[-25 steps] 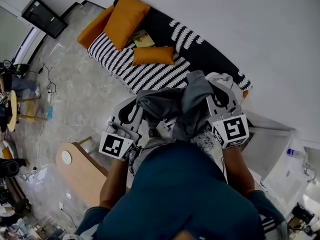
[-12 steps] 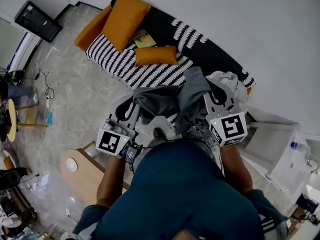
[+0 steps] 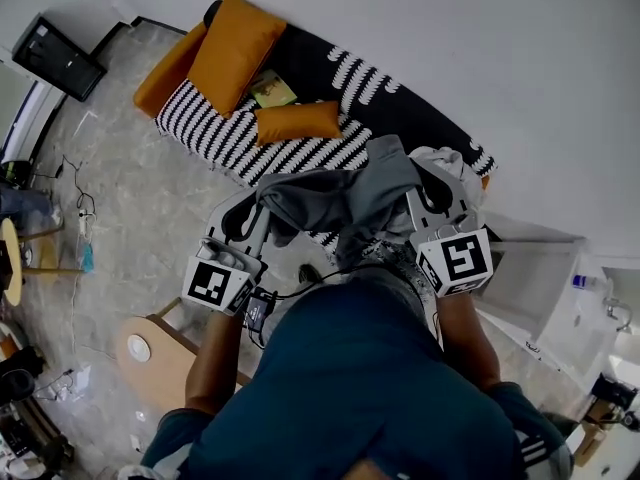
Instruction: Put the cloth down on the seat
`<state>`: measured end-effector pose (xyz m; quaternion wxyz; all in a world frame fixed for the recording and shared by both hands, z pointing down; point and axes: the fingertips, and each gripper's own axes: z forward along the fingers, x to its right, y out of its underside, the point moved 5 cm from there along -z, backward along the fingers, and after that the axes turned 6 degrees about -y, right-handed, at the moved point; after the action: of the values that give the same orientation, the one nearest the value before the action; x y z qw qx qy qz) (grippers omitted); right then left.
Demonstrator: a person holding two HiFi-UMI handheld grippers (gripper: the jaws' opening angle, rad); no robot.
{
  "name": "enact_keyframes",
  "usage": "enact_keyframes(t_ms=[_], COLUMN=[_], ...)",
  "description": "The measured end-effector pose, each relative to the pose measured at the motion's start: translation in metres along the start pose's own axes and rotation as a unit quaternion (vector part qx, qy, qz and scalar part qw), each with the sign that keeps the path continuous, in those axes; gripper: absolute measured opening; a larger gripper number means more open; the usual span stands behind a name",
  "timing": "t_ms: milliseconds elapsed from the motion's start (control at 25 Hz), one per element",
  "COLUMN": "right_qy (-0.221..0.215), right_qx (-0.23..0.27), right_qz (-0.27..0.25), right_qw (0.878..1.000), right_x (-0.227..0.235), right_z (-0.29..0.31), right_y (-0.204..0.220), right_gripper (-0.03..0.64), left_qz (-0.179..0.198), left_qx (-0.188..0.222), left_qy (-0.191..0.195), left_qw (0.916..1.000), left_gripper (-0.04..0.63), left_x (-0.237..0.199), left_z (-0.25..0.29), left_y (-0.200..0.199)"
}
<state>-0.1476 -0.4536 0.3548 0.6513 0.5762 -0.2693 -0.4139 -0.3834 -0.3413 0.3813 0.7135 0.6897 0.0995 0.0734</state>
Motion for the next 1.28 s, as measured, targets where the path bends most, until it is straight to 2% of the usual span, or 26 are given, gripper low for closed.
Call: enact_keyframes(t_ms=[80,160,320,480,680,880,1120,1280], right_qy=[-0.008,-0.009,-0.013,-0.026,-0.039,-0.049,-0.041,-0.017], right_qx=[-0.008,-0.015,-0.003,0.014,0.024,0.036,0.043,0.031], right_qz=[0.003,0.006,-0.001,0.0,-0.005,-0.007,-0.008,-0.006], right_qw=[1.0,1.0,1.0,1.0,0.999,0.998,0.998,0.999], right_x=[0.006,0.019,0.046,0.053,0.069,0.087,0.092,0.091], right_z=[-0.001,-0.002,0.009,0.017,0.021,0.026,0.05,0.076], right_y=[0.008,0.016,0.01,0.002,0.005,0.009,0.002,0.0], right_gripper=[0.02,0.02,0.02,0.02,0.02,0.02,0.02,0.02], left_qz=[0.002,0.005,-0.001,0.006,0.019,0.045,0.058,0.049], left_qx=[-0.027,-0.037,-0.012,-0.005,-0.021,-0.016,-0.018,-0.025], left_qy=[-0.003,-0.012,-0.046,-0.039,-0.064,-0.088,-0.097,-0.084], left_qw=[0.9996,0.9992,0.9989,0.9992,0.9976,0.9949,0.9935,0.995], left_gripper=[0.044,0.044,0.044,0.044,0.044,0.044,0.044,0.044], left_x=[0.0,0.001,0.004,0.01,0.008,0.009,-0.018,-0.051], left_z=[0.007,0.013,0.024,0.039,0.048,0.054,0.051,0.058], left_y=[0.01,0.011,0.002,-0.009,-0.006,-0.01,-0.016,-0.013])
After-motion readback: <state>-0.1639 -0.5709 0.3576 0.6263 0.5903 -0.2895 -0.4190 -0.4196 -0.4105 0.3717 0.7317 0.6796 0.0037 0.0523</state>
